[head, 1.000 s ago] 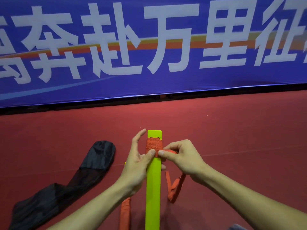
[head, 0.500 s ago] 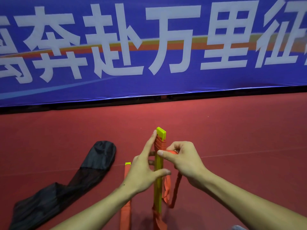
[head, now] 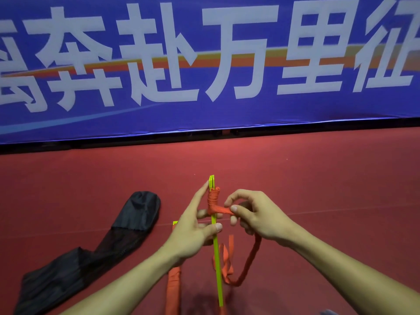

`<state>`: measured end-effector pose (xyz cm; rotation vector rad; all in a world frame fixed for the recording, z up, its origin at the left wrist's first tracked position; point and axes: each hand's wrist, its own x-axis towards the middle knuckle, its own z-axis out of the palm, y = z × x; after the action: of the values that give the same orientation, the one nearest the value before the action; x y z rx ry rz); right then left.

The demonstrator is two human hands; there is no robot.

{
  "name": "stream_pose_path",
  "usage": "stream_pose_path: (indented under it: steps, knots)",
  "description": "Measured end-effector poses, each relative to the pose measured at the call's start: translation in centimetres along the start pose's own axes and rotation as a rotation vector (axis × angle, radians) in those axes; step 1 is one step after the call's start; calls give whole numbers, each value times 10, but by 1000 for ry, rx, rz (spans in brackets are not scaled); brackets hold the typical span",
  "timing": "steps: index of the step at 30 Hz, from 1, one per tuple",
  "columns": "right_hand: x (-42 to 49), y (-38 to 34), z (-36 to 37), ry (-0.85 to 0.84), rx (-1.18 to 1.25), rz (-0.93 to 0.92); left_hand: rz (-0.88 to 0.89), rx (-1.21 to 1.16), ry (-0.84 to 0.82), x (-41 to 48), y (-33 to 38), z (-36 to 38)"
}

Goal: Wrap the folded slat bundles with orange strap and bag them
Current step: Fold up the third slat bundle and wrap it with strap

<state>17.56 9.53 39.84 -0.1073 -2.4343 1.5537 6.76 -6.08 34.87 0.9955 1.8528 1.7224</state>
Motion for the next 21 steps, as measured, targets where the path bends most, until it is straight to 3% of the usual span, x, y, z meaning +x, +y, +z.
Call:
stream_pose_path:
  steps: [6,13,21]
  knots:
    - [0,-1,-2,-70,-122,9,-26,-12,-14,-1,1,0]
    - [-2,-6,-3,-16,155,176,-18,-25,-38,-3,7,2]
    - [2,-2,-3,229,-385,-14,-35,-54,-33,-3,13,1]
